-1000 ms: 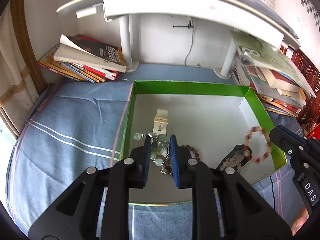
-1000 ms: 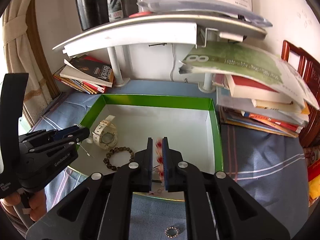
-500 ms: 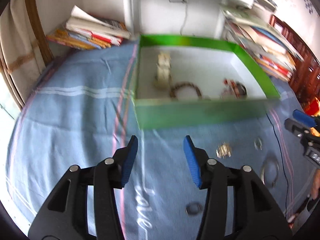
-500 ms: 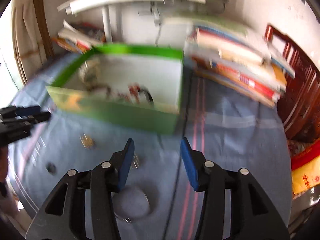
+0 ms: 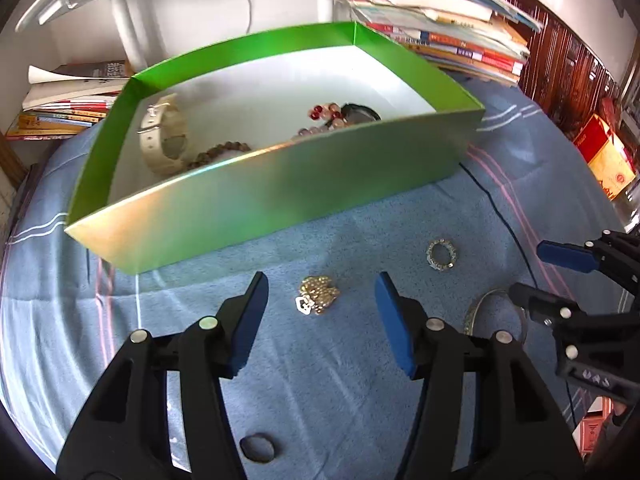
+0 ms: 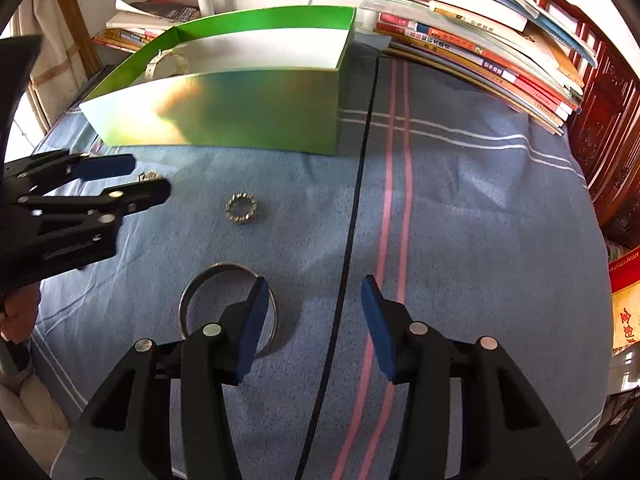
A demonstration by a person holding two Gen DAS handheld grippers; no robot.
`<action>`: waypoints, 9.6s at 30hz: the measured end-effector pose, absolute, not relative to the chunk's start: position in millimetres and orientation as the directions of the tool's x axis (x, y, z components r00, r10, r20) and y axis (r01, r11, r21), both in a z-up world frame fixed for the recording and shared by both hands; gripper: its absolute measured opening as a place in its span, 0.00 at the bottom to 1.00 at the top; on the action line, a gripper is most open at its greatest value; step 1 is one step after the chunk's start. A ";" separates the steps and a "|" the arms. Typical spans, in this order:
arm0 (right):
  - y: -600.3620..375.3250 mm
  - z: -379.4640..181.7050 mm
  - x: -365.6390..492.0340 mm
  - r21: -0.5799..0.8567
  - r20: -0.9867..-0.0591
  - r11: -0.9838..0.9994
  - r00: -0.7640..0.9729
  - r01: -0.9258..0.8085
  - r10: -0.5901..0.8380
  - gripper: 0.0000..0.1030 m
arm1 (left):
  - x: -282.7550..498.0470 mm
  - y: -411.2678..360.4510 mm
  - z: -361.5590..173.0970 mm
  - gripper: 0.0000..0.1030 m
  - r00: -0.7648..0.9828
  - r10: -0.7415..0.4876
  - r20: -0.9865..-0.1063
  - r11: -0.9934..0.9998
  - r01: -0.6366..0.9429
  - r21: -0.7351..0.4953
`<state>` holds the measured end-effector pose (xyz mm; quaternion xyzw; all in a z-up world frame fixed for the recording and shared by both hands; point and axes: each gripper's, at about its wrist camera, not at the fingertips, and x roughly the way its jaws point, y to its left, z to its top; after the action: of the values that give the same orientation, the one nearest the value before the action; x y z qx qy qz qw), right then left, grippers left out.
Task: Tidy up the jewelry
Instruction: 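Move the left tool to the gold flower brooch while the right tool approaches the silver bangle, then grasp the gold flower brooch with the left tool while the right tool grasps the silver bangle, then carry the brooch and bangle over the green box with both tools, then open both tools to drop the brooch and bangle into the box, then move the left tool to the dark ring while the right tool approaches the silver ring, then grasp the dark ring with the left tool while the right tool grasps the silver ring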
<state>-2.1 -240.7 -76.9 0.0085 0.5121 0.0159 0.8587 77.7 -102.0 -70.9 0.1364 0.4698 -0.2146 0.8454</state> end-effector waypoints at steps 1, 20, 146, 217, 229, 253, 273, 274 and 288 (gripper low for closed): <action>-239.5 -78.3 -2.4 0.027 -0.881 0.999 0.473 -0.021 0.034 0.46 | 79.7 -102.9 -74.6 0.45 0.462 -0.223 -0.858 0.874 0.485 0.034; -170.9 -83.2 17.5 0.051 -0.857 0.986 0.500 -0.156 0.123 0.08 | 75.7 -46.4 -81.0 0.22 0.529 -0.082 -0.845 0.965 0.254 0.066; -158.3 -66.4 23.0 0.051 -0.807 0.993 0.582 -0.107 0.104 0.04 | 49.1 -2.5 -72.5 0.24 0.544 -0.108 -0.832 0.975 0.222 0.018; -175.6 -77.3 40.7 0.058 -0.867 0.985 0.481 -0.164 0.131 0.20 | 48.1 8.6 -58.8 0.59 0.500 -0.142 -0.854 0.965 0.263 -0.007; -194.5 -68.1 17.5 0.112 -0.855 0.987 0.494 -0.119 0.156 0.43 | 13.2 -9.0 -77.3 0.60 0.427 -0.194 -0.883 0.916 0.400 -0.008; -181.0 -79.6 14.3 0.079 -0.862 0.984 0.485 -0.161 0.148 0.52 | 20.4 6.6 -74.9 0.42 0.455 -0.150 -0.878 0.940 0.340 0.015; -167.1 -82.8 13.3 0.029 -0.846 0.986 0.521 -0.164 0.111 0.55 | 25.3 7.3 -77.0 0.46 0.485 -0.145 -0.862 0.951 0.309 0.015; -166.6 -82.6 13.3 0.029 -0.843 0.986 0.526 -0.163 0.111 0.51 | 25.6 6.9 -76.9 0.46 0.487 -0.143 -0.862 0.951 0.308 0.015; -171.0 -79.1 6.3 0.010 -0.861 0.989 0.502 -0.151 0.085 0.34 | 23.7 4.7 -77.7 0.46 0.495 -0.139 -0.858 0.954 0.301 0.019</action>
<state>6.3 -171.0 -79.1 -0.0331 0.4944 0.0682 0.8660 23.7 4.7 -77.7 0.0832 0.4859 -0.1278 0.8606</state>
